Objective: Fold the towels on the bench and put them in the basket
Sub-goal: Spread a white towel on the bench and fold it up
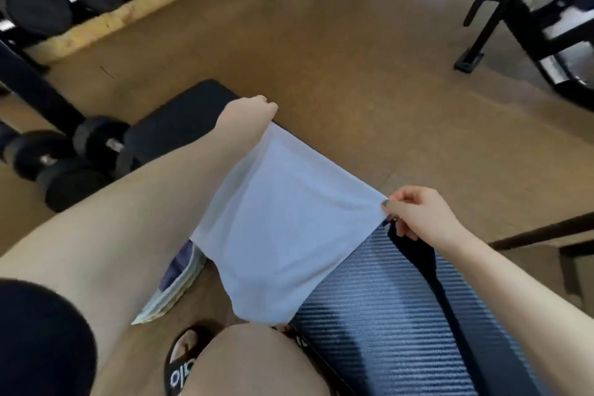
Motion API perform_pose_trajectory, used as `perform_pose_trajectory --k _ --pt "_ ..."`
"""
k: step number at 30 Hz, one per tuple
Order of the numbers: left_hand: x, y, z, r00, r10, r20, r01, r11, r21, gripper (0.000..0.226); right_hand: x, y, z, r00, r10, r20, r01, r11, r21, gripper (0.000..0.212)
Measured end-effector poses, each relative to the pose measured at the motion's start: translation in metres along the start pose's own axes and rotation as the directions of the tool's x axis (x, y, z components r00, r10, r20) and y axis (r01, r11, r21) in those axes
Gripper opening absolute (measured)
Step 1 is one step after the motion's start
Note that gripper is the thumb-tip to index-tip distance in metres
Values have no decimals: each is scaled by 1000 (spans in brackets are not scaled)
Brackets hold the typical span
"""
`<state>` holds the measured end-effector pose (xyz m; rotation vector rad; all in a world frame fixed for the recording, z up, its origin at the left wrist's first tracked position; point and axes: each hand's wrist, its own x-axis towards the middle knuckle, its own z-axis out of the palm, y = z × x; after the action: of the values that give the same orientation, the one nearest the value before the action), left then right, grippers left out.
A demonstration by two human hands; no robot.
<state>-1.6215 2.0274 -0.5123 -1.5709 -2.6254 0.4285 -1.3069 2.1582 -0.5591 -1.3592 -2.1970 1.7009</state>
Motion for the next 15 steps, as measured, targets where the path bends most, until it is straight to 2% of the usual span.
perform_pose_trajectory --k 7,12,15 --pt "22 10 17 1000 -10 9 10 1000 0 32 14 -2 2 999 38 -37 -43 990 -137 16" --pt "15 24 28 987 -144 70 151 981 -122 64 17 -1 4 996 42 -75 -57 974 -221 13" --pt "-7 26 33 977 -213 -22 210 971 -113 64 15 -3 5 995 35 -91 -57 966 -251 14"
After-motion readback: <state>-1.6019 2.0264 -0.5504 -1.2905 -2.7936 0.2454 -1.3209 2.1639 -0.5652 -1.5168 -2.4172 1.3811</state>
